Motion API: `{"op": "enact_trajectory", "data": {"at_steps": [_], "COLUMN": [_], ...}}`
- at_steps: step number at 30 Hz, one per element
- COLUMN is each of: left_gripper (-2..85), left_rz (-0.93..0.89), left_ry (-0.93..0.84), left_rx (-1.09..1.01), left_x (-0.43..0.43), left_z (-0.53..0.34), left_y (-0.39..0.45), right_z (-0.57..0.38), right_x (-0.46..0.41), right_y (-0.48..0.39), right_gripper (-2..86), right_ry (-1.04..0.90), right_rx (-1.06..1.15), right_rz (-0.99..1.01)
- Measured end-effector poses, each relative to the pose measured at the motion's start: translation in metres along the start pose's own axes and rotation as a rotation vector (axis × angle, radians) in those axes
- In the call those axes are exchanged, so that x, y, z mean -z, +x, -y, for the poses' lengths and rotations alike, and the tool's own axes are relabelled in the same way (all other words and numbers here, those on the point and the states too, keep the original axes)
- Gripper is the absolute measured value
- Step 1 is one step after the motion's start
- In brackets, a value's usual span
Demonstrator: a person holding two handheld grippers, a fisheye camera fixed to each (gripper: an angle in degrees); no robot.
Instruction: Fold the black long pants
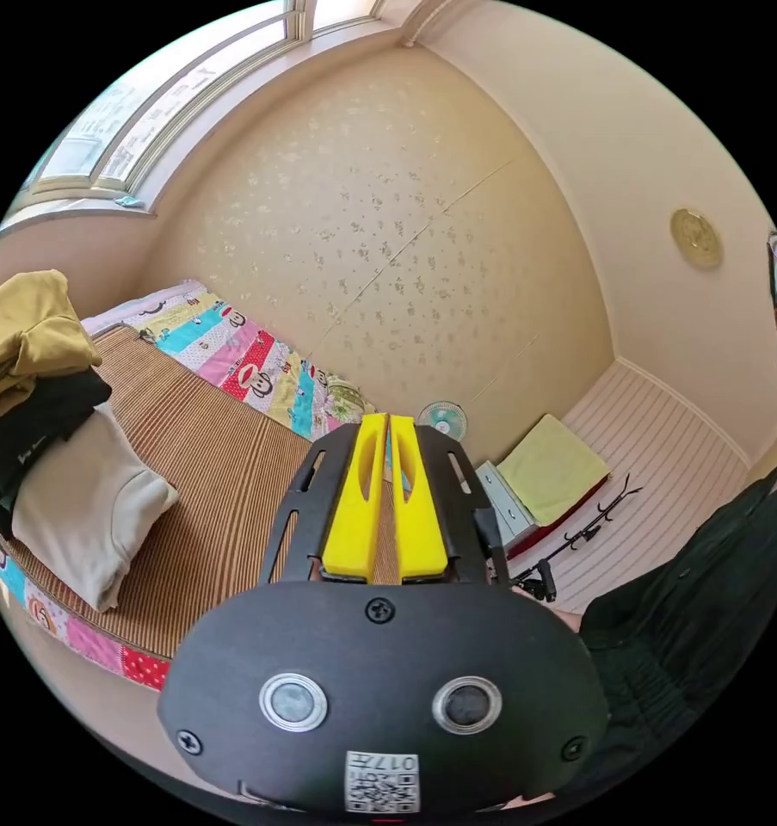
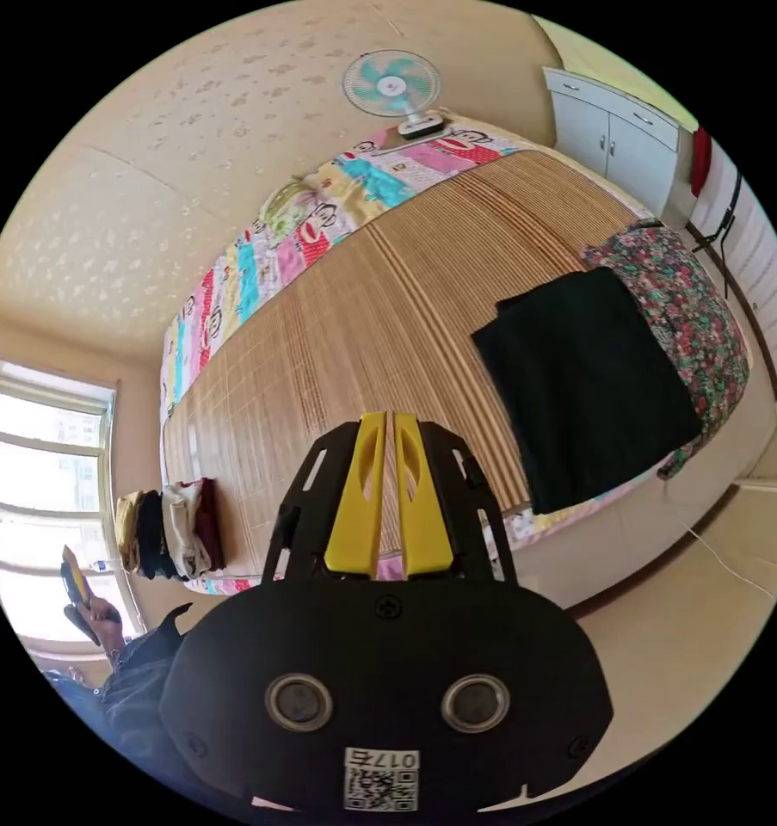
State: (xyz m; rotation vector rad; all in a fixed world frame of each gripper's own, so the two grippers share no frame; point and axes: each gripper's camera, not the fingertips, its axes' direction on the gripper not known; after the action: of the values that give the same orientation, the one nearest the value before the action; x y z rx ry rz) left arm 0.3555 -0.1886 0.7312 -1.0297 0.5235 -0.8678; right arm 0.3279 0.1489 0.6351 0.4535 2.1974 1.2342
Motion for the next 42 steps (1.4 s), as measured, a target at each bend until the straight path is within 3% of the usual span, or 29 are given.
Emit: {"op": "enact_trajectory", "data": {"at_steps": [6,9,12,16,21,25,27,31,36,42], "left_gripper": [-1.0,-1.0,-1.0,-0.8,0.8,4.6,5.0,5.1,5.1,4.5], "left_rz": [-0.105,-0.038,0.106,0.217,0.314,0.263,0.252,0.265,0.262,0.286], "left_ry": [0.059,0.043,0.004,0.107,0.158,0.189,0.163,0.085,0.063,0.075], "left_rx": [0.131,0.103,0.051,0.077,-0.008,0.002,-0.002,0.006,0.038,0.01], "left_x": [-0.07,-0.077,-0.071,-0.044,-0.044,-0.066,-0.083,-0.124,-0.151,-0.165], "left_z": [-0.063,-0.093,-0.115,-0.138,-0.138,-0.141,-0.144,-0.154,-0.16,-0.169], "left_y": [0.08,0.122,0.152,0.167,0.181,0.176,0.177,0.17,0.163,0.154], "right_z": [0.076,0.103,0.116,0.1,0.116,0.158,0.18,0.19,0.177,0.157], "right_x": [0.035,0.023,-0.021,-0.076,0.003,0.065,0.058,-0.005,0.008,0.071], "right_y": [0.109,0.132,0.137,0.119,0.068,0.044,0.055,0.079,0.054,0.047], "right_gripper": [7.5,8.2,5.8,1.9,4.4,9.3,10.2,9.3,2.5,0.3], "right_ry": [-0.099,-0.171,-0.369,-0.598,-0.255,-0.061,-0.13,-0.476,-0.395,-0.202], "right_rx": [-0.119,-0.143,-0.177,-0.223,-0.167,-0.043,-0.067,-0.167,-0.143,-0.252], "right_rz": [-0.173,-0.239,-0.216,-0.152,-0.066,-0.312,-0.331,-0.318,-0.374,-0.202]}}
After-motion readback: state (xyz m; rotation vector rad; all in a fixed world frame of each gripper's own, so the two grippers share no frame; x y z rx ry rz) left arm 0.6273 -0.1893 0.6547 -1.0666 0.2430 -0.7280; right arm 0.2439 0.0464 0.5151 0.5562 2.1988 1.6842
